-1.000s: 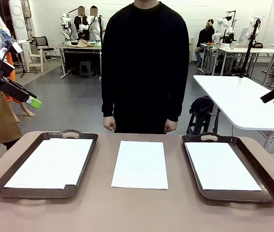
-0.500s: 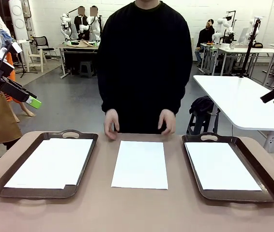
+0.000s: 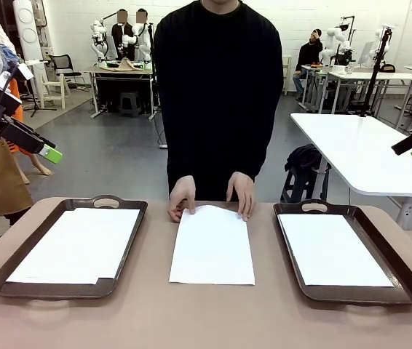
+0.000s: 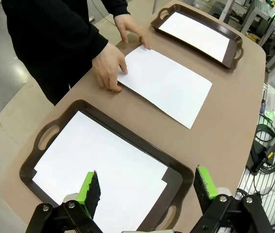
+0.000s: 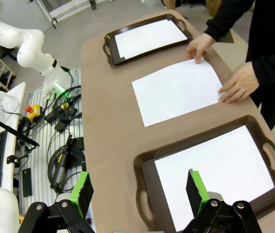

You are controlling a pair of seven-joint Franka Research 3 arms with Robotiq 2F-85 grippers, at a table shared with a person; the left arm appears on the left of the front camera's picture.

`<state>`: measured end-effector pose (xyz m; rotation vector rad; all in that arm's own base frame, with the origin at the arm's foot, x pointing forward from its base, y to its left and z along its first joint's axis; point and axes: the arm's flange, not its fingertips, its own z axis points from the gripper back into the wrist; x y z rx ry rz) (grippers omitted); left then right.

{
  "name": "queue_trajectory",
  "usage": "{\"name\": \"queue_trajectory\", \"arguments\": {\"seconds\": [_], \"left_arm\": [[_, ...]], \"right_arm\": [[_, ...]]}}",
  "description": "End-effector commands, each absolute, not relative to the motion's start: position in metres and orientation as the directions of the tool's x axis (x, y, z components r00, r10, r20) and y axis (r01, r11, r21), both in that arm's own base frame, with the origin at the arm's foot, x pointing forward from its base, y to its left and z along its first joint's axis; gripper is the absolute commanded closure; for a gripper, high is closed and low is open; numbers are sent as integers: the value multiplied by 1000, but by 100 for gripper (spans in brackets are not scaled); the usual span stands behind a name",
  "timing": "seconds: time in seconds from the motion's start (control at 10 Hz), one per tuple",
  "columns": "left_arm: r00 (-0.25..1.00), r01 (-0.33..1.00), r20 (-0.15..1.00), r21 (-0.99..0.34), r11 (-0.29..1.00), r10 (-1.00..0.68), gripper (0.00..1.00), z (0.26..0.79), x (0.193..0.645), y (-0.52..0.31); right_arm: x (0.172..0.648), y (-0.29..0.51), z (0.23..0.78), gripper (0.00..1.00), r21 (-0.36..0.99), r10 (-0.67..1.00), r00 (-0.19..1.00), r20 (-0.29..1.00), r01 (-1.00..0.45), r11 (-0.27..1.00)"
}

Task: Sort the A4 documents.
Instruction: Receive the A4 Paper.

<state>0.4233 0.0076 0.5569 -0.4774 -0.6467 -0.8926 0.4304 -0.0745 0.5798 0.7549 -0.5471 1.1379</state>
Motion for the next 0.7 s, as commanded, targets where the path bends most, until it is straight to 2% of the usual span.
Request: {"name": "queue_trajectory", "arguments": {"seconds": [0.0, 0.6], "left_arm": [[460, 829, 688, -106, 549, -561, 0, 558, 423, 7], [460, 829, 688, -106, 549, -561, 0, 558, 423, 7]], "right_arm": [[430, -74, 580, 0, 250, 597, 334, 729, -942, 222], [430, -74, 580, 0, 250, 597, 334, 729, -942, 222]]}}
